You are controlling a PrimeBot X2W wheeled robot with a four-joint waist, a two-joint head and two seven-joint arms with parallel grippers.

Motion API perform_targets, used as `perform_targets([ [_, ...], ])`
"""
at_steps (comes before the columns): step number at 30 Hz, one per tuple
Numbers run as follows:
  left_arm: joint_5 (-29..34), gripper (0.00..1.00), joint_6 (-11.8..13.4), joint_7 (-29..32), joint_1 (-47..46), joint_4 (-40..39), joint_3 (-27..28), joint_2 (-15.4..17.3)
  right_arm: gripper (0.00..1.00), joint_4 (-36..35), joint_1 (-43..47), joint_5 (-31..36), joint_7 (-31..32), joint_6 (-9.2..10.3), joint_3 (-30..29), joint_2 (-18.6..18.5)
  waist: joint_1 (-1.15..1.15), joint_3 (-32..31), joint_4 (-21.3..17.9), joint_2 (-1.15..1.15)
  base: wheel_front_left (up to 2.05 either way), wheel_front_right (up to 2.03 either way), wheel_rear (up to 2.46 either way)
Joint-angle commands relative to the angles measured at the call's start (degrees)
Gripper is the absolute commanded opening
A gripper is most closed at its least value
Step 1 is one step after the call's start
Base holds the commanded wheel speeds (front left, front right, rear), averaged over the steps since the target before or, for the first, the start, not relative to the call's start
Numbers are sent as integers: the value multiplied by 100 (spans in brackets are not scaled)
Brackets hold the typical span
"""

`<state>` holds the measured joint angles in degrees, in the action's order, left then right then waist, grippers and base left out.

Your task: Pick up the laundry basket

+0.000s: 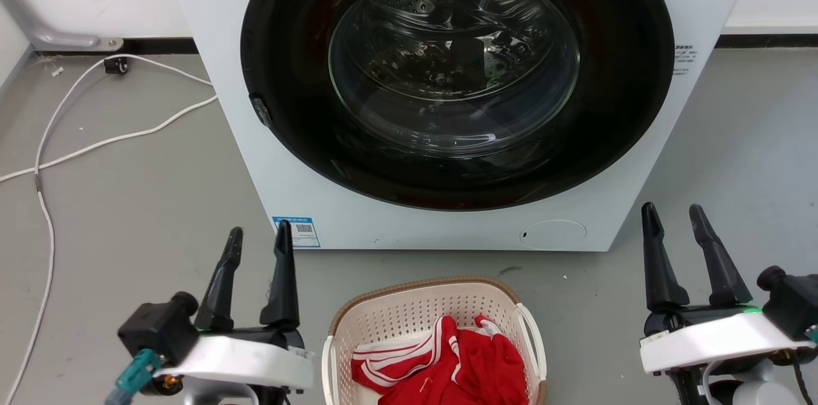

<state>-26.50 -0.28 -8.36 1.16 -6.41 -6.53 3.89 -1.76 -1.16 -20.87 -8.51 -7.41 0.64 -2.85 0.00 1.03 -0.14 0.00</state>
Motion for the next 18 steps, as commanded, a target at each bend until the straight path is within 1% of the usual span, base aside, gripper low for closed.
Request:
perform_targets([
  [1, 199, 100, 41, -66, -40, -92, -116, 87, 100, -91, 5, 231, -57, -11, 27, -12, 0, -5, 2, 0, 0, 0, 0],
  [7, 460, 100, 84, -155, 58, 26, -368, 213, 100, -58, 56, 656, -136, -11, 60, -11, 0, -34, -1, 0, 0, 0, 0],
  [13, 627, 100, -69, -235, 151, 266, -501, 252, 100, 97, 115, 1021, -217, -11, 68, -10, 0, -53, -12, 0, 0, 0, 0],
  [18, 927, 100, -107, -305, 178, 383, -578, 274, 100, 239, 184, 1276, -178, -11, 106, -9, 0, -75, -21, 0, 0, 0, 0],
])
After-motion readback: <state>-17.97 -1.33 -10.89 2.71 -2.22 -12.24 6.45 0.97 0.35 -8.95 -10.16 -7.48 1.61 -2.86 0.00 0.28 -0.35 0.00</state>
